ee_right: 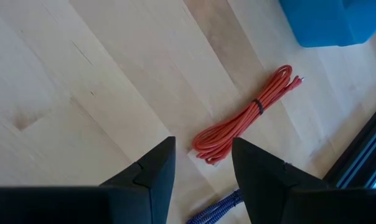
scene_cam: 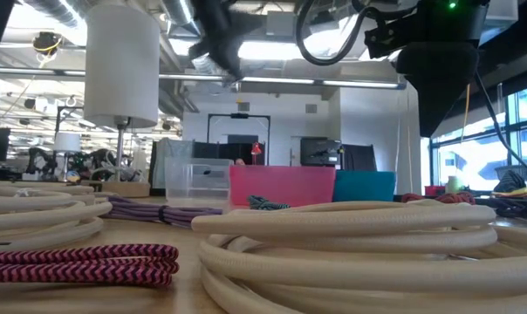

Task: Pick & Place USB Port
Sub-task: Put the white and black charger cable into the white bin

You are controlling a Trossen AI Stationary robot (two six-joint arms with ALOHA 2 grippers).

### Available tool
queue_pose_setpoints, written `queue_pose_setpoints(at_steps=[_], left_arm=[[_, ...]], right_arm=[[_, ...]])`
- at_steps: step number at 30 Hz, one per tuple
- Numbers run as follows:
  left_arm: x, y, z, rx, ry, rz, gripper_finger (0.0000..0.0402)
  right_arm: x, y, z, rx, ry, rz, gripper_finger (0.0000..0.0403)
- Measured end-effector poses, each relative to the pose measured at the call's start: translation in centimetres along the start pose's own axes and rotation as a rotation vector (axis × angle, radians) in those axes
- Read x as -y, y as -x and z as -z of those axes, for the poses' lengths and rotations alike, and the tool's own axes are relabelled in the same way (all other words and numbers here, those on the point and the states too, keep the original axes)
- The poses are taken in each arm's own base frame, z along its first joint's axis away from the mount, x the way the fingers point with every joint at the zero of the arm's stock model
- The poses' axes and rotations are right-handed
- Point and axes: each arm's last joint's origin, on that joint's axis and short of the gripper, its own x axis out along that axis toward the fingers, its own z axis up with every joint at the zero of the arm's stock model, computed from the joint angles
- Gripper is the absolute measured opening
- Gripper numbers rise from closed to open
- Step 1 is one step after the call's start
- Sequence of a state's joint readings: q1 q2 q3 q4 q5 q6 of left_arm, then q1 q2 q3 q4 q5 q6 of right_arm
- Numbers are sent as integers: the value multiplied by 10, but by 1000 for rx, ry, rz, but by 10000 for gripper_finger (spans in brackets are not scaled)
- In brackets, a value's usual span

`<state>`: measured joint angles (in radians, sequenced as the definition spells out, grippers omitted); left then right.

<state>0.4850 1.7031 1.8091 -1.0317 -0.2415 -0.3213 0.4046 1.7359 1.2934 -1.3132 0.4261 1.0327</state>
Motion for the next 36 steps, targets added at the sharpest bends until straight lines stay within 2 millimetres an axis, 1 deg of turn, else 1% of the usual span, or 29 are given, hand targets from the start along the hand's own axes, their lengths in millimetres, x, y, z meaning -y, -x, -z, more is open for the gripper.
queue_pose_setpoints(at_steps=[3, 5, 7, 10, 15, 19, 22, 25, 28, 33, 36], left_arm=[[-32, -8, -4, -60, 155, -16, 12], [-46, -15, -6, -86, 237, -26, 12], [-56, -24, -7, -113, 299, -38, 12], [-63, -38, -8, -156, 355, -33, 12], [-64, -72, -1, -276, 366, -45, 12], [-62, -99, 9, -396, 346, -86, 12], [-59, -113, 16, -456, 332, -97, 12], [-52, -123, 25, -469, 306, -90, 12], [-46, -132, 39, -506, 297, -68, 12], [-46, -138, 59, -497, 328, -73, 12], [-47, -139, 71, -499, 373, -47, 12]], right_arm=[[0, 0, 0, 1, 19, -1, 161], [0, 0, 0, 4, 22, 1, 161], [0, 0, 0, 13, 26, 6, 161], [0, 0, -1, 22, 26, 11, 161], [0, 0, 0, 26, 28, 11, 161], [-3, 3, 4, 33, 45, 6, 161], [-6, 5, 8, 39, 56, 1, 161], [-7, 7, 11, 45, 62, -3, 161], [-8, 7, 12, 47, 66, -5, 161], [-8, 7, 13, 52, 66, -3, 161], [-8, 7, 12, 55, 66, -2, 161]])
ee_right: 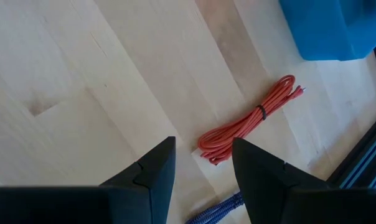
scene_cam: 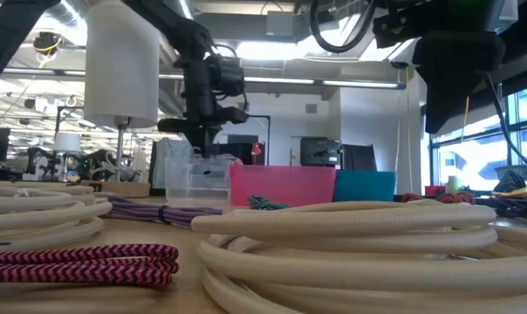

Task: Pick & Place USB Port
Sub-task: Put the white and black charger cable into the white bin

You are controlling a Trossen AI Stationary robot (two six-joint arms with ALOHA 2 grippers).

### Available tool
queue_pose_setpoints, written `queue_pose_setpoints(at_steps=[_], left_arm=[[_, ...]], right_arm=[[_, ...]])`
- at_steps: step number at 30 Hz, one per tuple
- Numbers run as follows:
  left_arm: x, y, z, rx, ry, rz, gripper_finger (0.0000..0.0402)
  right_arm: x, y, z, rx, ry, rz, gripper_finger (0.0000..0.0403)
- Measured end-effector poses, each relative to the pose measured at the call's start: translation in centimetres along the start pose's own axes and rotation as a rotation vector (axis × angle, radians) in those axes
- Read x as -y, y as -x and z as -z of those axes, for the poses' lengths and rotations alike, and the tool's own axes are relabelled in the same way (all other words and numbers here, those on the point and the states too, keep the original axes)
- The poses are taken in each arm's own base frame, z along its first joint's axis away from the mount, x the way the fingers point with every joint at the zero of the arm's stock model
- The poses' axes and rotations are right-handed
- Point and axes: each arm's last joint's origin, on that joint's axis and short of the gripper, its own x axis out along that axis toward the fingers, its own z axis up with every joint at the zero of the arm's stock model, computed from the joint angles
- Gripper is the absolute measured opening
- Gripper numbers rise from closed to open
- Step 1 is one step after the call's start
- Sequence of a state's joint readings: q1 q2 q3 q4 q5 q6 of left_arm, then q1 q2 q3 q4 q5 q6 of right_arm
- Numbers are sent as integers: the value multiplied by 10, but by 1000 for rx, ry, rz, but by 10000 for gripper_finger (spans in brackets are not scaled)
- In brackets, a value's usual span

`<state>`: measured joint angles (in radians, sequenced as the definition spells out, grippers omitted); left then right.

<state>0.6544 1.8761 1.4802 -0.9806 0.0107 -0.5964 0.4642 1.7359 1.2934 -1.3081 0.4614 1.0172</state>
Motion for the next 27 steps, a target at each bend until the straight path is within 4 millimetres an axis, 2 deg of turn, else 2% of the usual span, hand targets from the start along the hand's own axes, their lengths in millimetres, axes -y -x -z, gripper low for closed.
queue_pose_setpoints(at_steps=[10, 15, 19, 27], left_arm=[[-18, -13, 9, 34, 108, 89, 12], [-19, -27, 15, 30, 146, 126, 12], [-22, -34, 11, 49, 187, 196, 12], [-24, -38, 11, 56, 211, 201, 12]], right_arm=[[-2, 1, 0, 9, -13, -10, 161], [-2, 1, 0, 13, -17, -16, 161], [-3, 1, 0, 14, -18, -22, 161], [-4, 2, 2, 18, -11, -25, 161]])
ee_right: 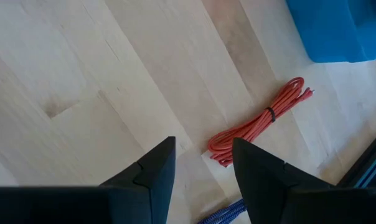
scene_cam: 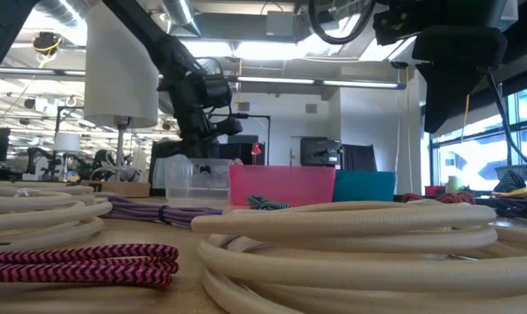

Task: Pick & Place USB Port
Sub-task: Put the white and black charger cable into the white bin

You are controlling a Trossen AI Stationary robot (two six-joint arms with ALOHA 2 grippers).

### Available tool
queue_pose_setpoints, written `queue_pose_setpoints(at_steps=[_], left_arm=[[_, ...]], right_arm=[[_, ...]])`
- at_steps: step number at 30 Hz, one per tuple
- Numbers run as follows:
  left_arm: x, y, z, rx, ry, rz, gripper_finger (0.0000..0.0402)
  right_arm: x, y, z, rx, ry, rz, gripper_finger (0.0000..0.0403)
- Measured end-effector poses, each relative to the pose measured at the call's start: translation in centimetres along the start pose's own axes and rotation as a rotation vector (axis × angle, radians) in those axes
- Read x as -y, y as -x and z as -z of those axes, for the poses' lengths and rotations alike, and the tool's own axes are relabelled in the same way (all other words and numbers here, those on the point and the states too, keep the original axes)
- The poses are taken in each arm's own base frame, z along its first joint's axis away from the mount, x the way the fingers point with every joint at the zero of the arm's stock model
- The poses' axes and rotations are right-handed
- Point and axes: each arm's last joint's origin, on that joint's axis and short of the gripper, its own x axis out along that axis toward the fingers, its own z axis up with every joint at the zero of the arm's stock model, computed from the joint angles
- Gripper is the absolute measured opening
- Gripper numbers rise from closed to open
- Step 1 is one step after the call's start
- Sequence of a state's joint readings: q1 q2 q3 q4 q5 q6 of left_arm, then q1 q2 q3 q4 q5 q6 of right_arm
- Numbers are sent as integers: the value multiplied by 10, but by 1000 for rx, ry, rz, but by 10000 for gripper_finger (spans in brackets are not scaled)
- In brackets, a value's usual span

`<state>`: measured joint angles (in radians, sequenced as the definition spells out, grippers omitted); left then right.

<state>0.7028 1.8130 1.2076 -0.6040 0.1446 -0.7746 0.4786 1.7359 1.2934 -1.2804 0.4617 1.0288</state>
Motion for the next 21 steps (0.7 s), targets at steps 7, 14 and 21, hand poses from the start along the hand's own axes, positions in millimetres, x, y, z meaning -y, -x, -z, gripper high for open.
queue_pose_setpoints(at_steps=[7, 14, 21], left_arm=[[-1, -1, -1, 36, 1, -38, 12], [-6, -23, -1, -8, -2, -90, 12], [-7, -26, -1, -12, -16, -101, 13]], right_arm=[[0, 0, 0, 9, 1, 2, 161], [0, 0, 0, 17, 9, 7, 161], [0, 0, 0, 18, 10, 5, 161]])
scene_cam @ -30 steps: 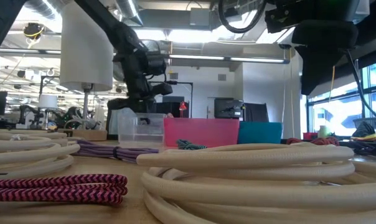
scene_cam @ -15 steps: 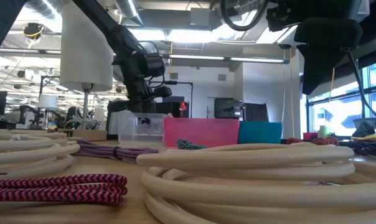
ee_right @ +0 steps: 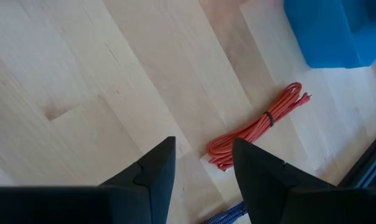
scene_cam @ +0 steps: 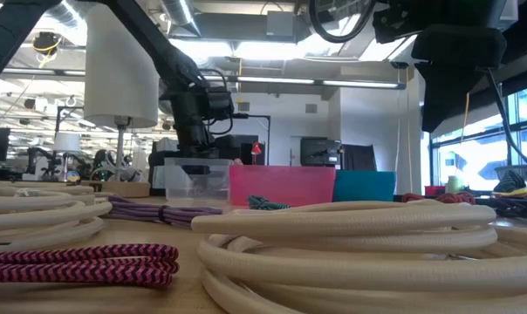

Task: Pick & Place USB Port
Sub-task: Put the white and black charger cable into the white bin, then put the red charger cable into the blue bin

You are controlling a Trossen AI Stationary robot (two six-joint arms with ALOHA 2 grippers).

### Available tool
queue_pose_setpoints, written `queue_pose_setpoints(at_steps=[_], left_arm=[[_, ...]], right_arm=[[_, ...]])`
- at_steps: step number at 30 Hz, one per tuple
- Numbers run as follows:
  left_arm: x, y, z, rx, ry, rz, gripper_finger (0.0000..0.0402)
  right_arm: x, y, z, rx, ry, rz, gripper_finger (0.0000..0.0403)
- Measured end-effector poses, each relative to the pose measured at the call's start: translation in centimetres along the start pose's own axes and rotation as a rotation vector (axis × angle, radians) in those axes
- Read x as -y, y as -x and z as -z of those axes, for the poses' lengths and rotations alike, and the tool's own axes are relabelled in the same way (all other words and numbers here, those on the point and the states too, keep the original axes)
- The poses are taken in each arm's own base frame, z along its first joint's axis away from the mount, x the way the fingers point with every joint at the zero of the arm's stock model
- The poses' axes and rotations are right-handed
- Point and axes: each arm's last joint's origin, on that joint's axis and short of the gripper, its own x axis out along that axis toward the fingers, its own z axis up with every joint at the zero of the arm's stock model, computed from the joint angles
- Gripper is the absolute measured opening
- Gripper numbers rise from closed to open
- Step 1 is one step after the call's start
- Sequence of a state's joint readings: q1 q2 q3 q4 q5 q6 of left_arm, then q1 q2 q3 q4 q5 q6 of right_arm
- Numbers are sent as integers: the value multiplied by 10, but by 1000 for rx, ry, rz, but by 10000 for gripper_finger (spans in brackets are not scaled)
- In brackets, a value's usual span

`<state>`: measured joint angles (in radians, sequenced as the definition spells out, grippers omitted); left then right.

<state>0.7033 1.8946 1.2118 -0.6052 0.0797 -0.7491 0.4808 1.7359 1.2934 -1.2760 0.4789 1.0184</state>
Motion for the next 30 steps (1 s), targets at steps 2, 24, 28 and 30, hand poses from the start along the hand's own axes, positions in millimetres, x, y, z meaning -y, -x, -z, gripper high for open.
queue_pose_setpoints(at_steps=[2, 24, 28, 30], left_arm=[[0, 1, 0, 7, -13, -2, 19], [10, 43, -4, 94, -142, 104, 154], [17, 80, 1, 175, -188, 170, 159], [20, 105, 4, 235, -221, 223, 159]], right_arm=[[0, 0, 0, 1, 1, -1, 161], [0, 0, 0, 2, -3, -3, 161], [0, 0, 0, 3, -5, -5, 161], [-1, 0, 0, 4, -6, -7, 161]])
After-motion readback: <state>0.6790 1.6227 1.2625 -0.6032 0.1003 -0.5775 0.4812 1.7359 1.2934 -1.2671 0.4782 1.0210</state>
